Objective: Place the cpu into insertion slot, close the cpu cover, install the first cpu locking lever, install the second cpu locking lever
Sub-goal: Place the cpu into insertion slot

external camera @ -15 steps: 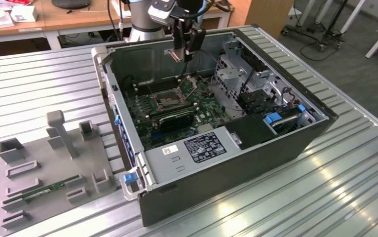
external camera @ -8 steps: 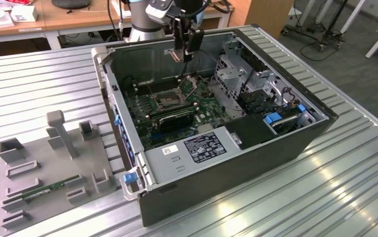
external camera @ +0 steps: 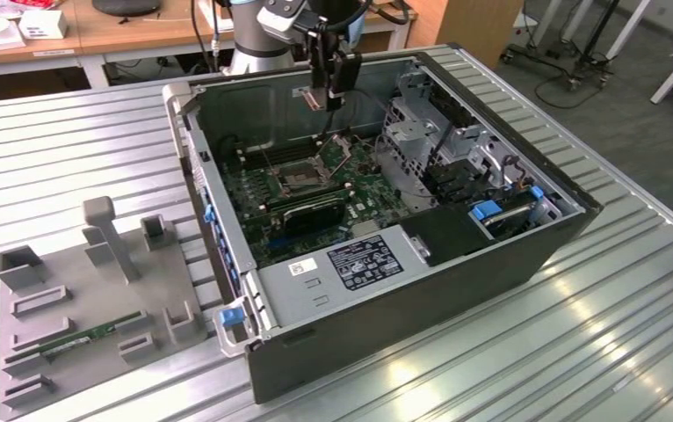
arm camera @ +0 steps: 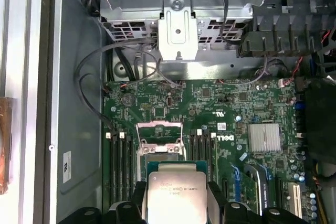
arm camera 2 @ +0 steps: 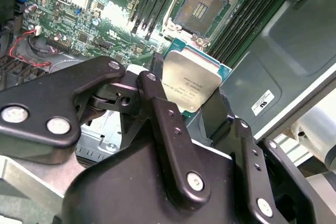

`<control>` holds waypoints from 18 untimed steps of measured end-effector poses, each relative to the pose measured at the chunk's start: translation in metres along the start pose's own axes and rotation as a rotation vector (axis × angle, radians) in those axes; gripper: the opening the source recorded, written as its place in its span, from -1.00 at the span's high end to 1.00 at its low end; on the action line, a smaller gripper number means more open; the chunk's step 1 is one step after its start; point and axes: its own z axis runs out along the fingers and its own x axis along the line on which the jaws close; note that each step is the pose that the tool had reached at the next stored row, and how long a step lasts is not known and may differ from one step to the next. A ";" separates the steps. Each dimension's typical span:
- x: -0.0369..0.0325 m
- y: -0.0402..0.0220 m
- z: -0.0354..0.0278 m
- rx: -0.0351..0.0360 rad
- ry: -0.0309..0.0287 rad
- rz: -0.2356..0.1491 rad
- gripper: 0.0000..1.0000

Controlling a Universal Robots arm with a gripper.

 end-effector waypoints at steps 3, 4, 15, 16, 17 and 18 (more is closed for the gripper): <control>0.0000 0.0000 0.0000 0.0000 -0.0002 0.001 -0.08; 0.0000 0.0000 0.0000 0.0000 -0.0002 0.001 -0.08; -0.0001 -0.0007 0.0039 -0.0001 -0.0001 0.001 -0.08; -0.0001 -0.0011 0.0051 -0.0001 -0.0001 0.001 -0.08; -0.0002 -0.0017 0.0066 -0.0001 -0.0001 0.001 -0.08; -0.0002 -0.0021 0.0076 0.0000 -0.0001 0.001 -0.08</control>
